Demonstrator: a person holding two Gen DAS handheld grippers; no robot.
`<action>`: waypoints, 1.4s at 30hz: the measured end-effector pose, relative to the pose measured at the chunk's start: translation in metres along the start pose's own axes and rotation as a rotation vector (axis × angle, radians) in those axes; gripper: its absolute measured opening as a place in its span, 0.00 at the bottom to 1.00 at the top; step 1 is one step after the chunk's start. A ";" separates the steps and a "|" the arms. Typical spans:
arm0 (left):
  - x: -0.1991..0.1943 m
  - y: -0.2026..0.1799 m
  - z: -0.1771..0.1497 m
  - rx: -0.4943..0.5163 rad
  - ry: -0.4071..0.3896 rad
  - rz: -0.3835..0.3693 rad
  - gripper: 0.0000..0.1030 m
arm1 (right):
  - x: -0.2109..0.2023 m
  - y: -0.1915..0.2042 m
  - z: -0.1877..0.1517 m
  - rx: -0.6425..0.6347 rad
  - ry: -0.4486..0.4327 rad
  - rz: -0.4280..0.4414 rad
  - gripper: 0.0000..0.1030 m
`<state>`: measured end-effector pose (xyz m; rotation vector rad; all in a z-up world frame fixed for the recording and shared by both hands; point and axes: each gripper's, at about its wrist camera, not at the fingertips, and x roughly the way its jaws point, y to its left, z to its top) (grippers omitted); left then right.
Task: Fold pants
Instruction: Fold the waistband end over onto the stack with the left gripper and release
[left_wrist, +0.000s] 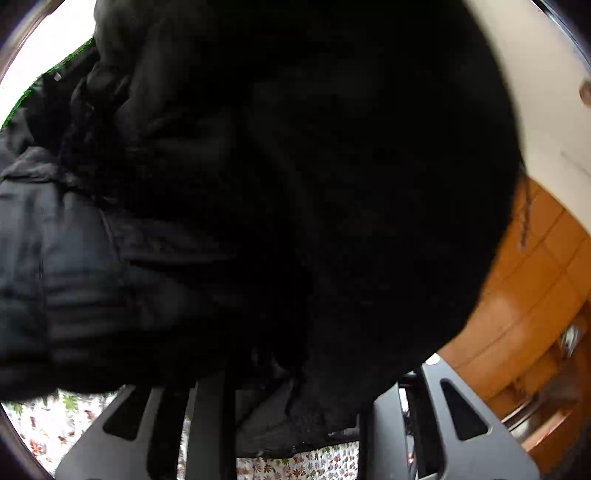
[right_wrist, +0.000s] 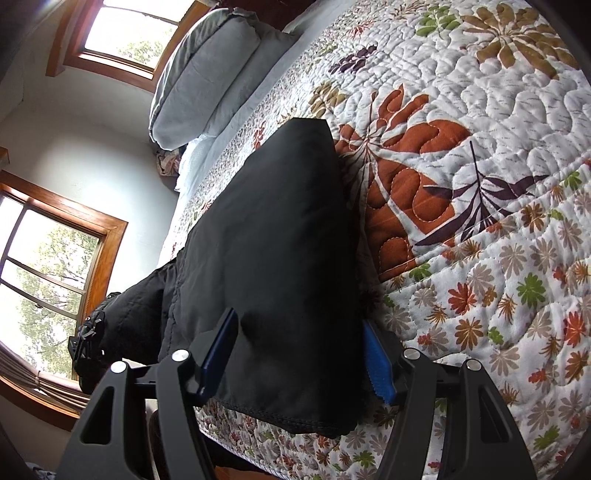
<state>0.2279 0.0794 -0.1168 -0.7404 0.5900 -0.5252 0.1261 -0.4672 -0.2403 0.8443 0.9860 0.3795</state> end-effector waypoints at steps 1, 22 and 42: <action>0.004 -0.006 -0.001 0.022 0.010 0.000 0.23 | -0.001 -0.001 0.000 0.006 -0.008 0.002 0.63; 0.138 -0.094 -0.051 0.617 0.347 0.254 0.33 | -0.030 -0.028 0.005 0.067 -0.098 0.052 0.63; 0.194 -0.140 -0.131 1.051 0.586 0.360 0.84 | -0.039 0.019 0.024 -0.005 -0.152 0.105 0.78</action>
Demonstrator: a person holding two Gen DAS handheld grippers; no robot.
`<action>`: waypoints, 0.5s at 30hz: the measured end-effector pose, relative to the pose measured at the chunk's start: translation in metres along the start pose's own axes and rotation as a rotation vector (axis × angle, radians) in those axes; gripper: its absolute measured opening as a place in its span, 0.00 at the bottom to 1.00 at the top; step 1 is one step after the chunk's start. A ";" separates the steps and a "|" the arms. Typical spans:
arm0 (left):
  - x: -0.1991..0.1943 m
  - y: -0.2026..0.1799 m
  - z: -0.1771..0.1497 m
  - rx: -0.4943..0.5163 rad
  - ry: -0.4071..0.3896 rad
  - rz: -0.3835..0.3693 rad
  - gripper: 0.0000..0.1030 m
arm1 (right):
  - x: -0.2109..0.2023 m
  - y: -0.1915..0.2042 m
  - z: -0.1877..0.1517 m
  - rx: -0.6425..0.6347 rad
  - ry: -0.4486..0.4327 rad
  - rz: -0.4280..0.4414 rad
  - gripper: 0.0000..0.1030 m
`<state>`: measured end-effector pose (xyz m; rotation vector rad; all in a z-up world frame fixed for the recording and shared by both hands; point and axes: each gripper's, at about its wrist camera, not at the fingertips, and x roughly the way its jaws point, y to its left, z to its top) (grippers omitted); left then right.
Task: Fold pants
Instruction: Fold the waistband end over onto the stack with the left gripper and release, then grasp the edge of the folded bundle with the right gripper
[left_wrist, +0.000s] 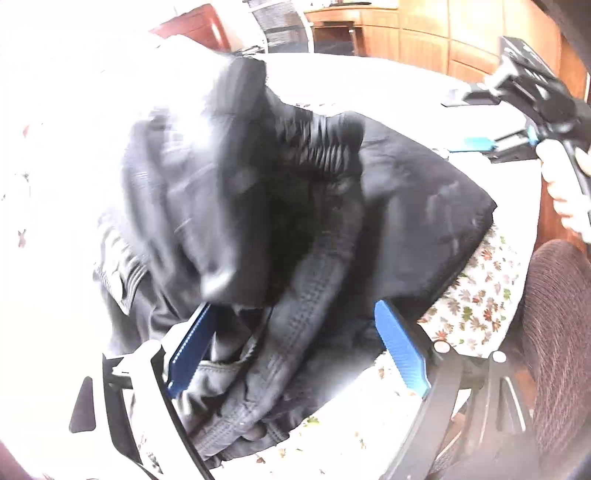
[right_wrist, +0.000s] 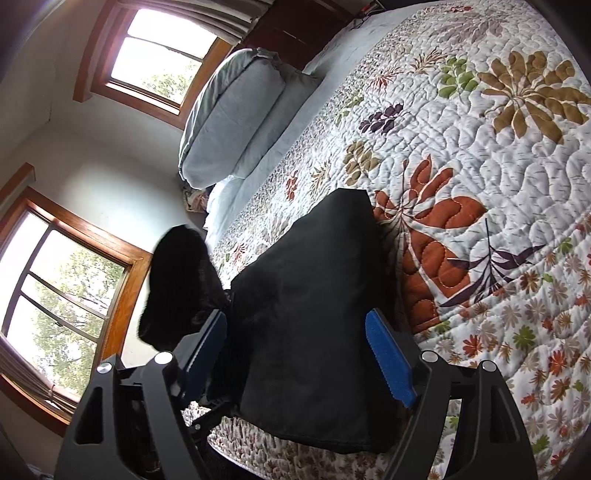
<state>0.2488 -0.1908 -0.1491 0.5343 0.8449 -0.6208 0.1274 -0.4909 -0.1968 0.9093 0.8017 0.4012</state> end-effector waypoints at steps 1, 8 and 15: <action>0.001 -0.010 0.004 0.011 -0.005 -0.007 0.84 | 0.002 0.001 0.001 0.008 0.004 0.017 0.79; -0.059 0.012 -0.026 -0.066 -0.085 -0.077 0.85 | 0.023 0.013 0.016 0.048 0.042 0.101 0.90; -0.122 0.100 -0.076 -0.529 -0.261 -0.161 0.97 | 0.066 0.042 0.029 -0.016 0.168 0.132 0.91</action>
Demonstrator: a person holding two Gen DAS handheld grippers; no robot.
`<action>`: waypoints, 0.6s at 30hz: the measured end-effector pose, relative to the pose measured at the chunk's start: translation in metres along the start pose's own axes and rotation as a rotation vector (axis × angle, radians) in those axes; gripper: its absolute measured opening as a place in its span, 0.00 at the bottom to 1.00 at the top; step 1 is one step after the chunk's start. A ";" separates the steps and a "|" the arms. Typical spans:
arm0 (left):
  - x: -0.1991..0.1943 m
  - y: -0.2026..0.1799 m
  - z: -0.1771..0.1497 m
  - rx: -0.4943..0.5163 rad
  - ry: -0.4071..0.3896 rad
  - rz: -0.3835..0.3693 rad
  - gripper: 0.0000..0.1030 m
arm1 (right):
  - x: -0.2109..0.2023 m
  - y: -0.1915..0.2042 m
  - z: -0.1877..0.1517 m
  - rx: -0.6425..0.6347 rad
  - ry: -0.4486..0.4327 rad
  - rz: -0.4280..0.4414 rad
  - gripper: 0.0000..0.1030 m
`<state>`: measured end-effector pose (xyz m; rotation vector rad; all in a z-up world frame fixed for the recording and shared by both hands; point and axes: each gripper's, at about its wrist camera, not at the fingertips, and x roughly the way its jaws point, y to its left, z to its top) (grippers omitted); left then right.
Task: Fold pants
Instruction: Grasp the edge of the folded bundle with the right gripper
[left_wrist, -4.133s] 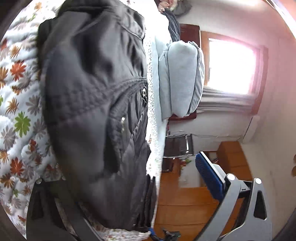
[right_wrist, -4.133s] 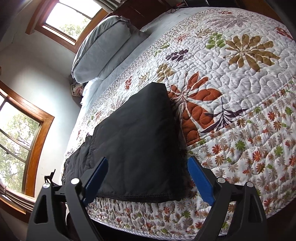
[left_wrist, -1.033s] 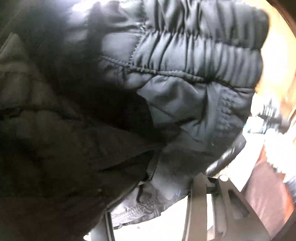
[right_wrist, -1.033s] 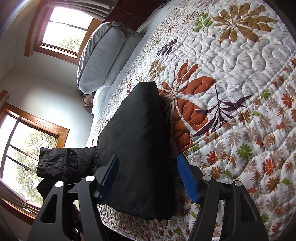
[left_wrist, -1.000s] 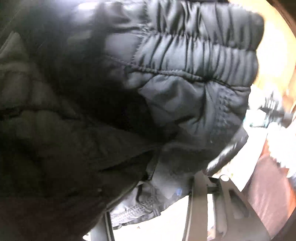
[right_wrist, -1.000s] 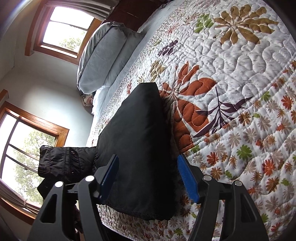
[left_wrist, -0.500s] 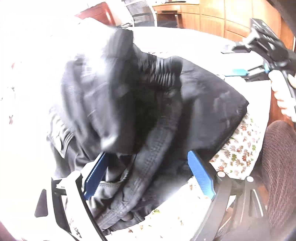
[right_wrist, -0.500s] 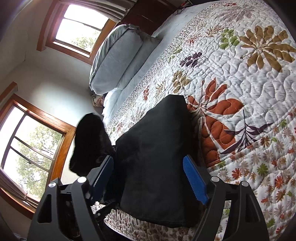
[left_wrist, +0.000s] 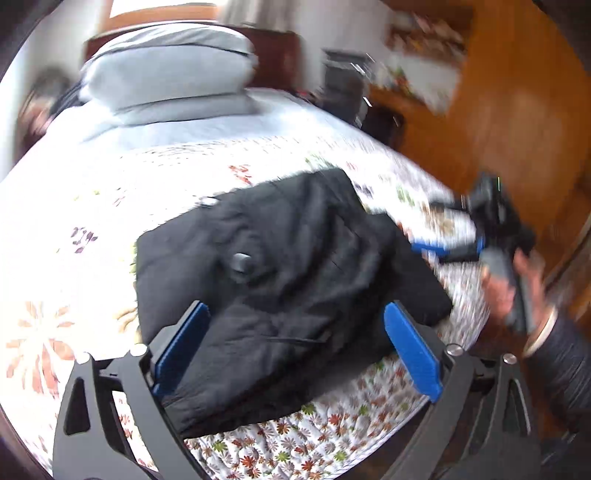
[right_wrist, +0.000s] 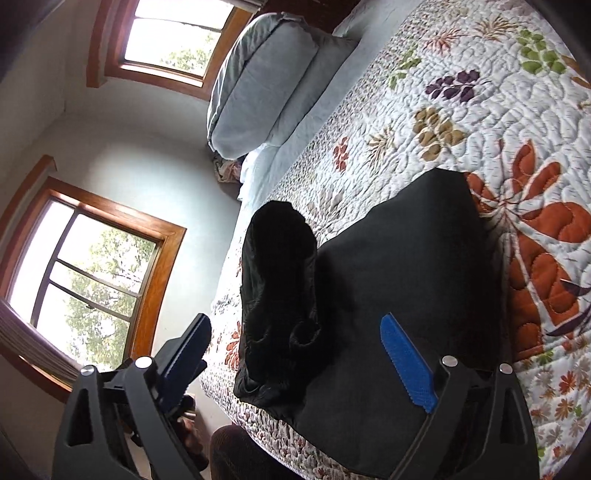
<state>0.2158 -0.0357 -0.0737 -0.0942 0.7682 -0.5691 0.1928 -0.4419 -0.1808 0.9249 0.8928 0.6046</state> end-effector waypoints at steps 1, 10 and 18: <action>-0.012 0.018 0.000 -0.095 -0.038 -0.003 0.97 | 0.007 0.005 0.003 -0.015 0.019 0.000 0.91; -0.053 0.137 -0.022 -0.659 -0.029 0.019 0.97 | 0.056 0.034 0.018 -0.111 0.161 -0.069 0.93; -0.036 0.144 -0.043 -0.694 0.053 0.010 0.97 | 0.090 0.044 0.019 -0.178 0.274 -0.170 0.93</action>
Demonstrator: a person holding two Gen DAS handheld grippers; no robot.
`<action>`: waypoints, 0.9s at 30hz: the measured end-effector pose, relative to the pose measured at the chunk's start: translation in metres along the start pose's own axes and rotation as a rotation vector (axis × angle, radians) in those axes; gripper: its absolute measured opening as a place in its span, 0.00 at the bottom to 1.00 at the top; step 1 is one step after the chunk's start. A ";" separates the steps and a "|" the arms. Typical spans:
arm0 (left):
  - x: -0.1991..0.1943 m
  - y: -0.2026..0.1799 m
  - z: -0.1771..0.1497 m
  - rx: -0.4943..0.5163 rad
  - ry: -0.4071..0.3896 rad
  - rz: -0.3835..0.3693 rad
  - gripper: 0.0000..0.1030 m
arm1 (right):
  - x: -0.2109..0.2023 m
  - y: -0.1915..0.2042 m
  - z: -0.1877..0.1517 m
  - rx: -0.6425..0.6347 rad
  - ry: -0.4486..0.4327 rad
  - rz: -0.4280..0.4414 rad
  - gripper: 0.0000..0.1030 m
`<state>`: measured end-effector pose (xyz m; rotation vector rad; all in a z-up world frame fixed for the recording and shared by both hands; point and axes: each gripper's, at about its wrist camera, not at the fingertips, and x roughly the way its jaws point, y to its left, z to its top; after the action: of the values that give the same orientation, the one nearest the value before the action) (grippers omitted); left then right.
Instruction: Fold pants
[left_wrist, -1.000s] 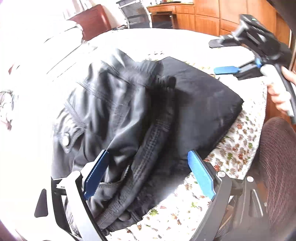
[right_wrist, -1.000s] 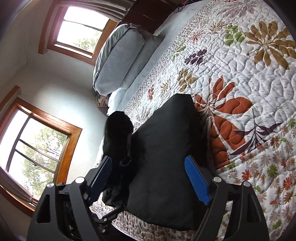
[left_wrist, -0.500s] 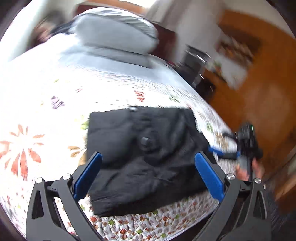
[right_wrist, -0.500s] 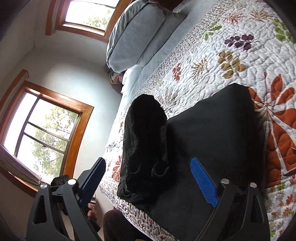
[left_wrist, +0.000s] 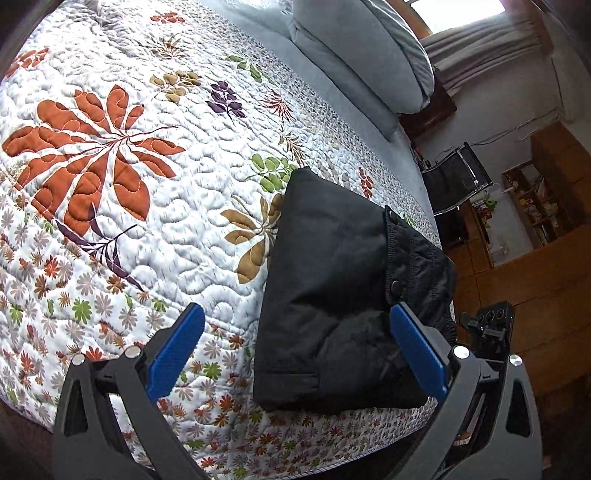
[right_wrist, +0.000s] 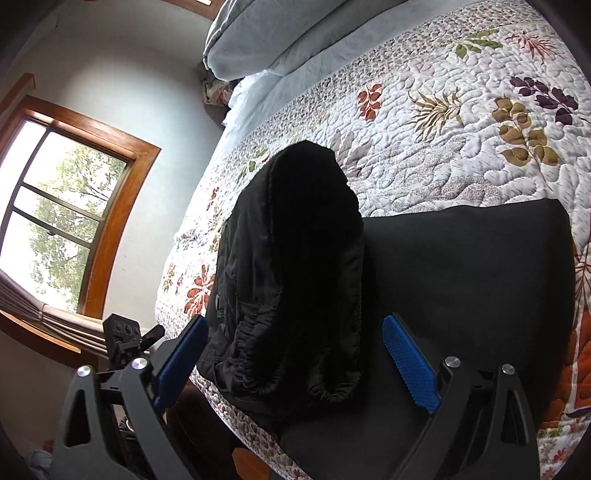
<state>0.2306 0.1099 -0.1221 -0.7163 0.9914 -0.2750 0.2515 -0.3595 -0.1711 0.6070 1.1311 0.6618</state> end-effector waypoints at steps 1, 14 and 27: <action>0.003 -0.003 -0.002 0.020 0.002 0.017 0.97 | 0.003 0.002 0.000 -0.010 0.009 -0.014 0.93; 0.035 -0.020 -0.029 0.171 0.054 0.159 0.97 | 0.035 0.029 -0.004 -0.127 0.059 -0.100 0.57; 0.046 -0.022 -0.035 0.219 0.076 0.228 0.97 | 0.008 0.041 -0.010 -0.130 0.022 -0.047 0.24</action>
<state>0.2276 0.0551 -0.1503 -0.3916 1.0861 -0.2083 0.2372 -0.3255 -0.1491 0.4616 1.1104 0.6970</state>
